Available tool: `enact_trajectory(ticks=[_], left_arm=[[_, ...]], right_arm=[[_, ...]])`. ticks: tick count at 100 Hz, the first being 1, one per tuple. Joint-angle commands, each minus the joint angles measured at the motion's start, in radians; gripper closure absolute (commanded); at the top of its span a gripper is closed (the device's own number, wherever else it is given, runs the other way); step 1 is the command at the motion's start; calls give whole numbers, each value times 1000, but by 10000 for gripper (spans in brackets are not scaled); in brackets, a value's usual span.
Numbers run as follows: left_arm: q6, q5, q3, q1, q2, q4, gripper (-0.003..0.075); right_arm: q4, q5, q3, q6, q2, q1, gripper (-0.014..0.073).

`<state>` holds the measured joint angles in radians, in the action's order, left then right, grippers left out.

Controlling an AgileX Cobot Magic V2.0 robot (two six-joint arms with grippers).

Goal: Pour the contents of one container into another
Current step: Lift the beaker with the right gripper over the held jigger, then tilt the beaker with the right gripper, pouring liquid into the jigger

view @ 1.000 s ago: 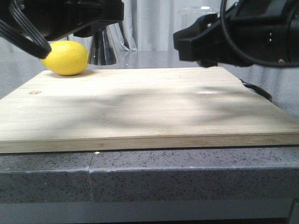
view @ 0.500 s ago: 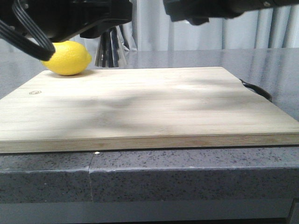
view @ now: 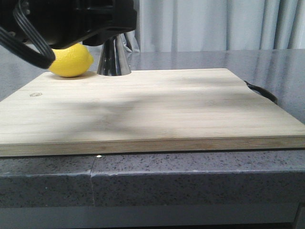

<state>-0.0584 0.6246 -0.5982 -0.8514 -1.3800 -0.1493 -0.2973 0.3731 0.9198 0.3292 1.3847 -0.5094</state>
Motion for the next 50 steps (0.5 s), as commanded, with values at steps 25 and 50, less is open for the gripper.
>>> enact_trajectory(ticks=[25,50], left_arm=[[14,67,-30,-9,33,7,554],[14,66,-30,-9,33,7,554]], right_arm=[[-139,72,55,8,-43,6,355],[-195,84,55,8,-54,6,355]])
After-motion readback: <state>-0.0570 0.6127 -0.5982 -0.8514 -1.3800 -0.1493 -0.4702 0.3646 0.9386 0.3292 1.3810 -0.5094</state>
